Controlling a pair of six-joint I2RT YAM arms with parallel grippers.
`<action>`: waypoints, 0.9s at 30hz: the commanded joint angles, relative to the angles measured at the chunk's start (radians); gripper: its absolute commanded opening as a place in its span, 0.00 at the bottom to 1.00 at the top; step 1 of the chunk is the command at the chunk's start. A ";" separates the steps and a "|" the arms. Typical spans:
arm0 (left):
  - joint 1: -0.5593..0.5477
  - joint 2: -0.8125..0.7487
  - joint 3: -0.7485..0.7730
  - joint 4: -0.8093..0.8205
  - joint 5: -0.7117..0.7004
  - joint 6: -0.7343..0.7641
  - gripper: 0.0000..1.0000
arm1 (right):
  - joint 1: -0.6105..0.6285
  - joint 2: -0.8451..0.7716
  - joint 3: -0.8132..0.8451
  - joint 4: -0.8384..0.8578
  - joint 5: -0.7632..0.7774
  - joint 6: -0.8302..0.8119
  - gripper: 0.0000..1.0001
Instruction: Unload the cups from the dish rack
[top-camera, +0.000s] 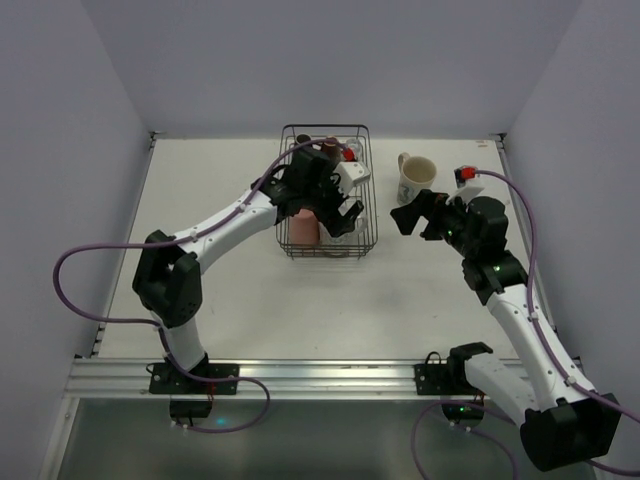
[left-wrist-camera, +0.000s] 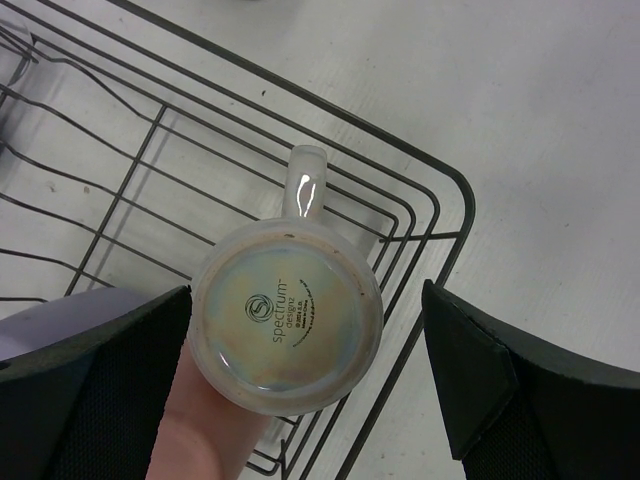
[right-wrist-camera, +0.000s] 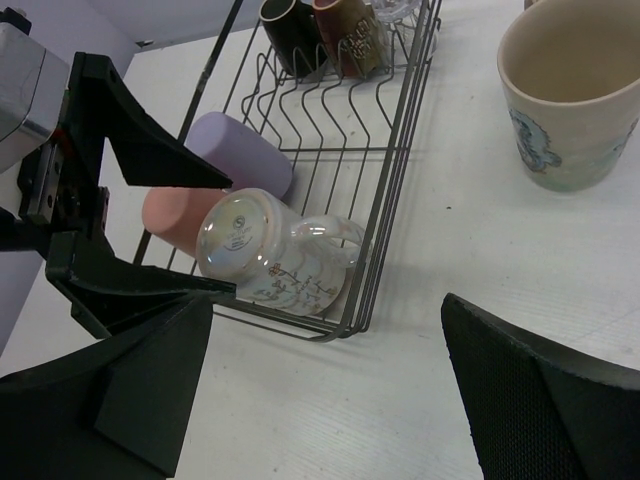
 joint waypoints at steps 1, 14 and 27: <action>0.010 0.023 0.046 -0.058 0.038 -0.002 1.00 | 0.002 0.007 0.011 0.035 -0.027 0.002 0.99; 0.008 -0.001 -0.020 0.010 -0.097 -0.014 1.00 | 0.002 0.021 0.014 0.035 -0.083 -0.011 0.99; 0.014 -0.018 -0.106 0.092 -0.138 -0.041 1.00 | 0.001 0.016 0.003 0.043 -0.087 -0.008 0.99</action>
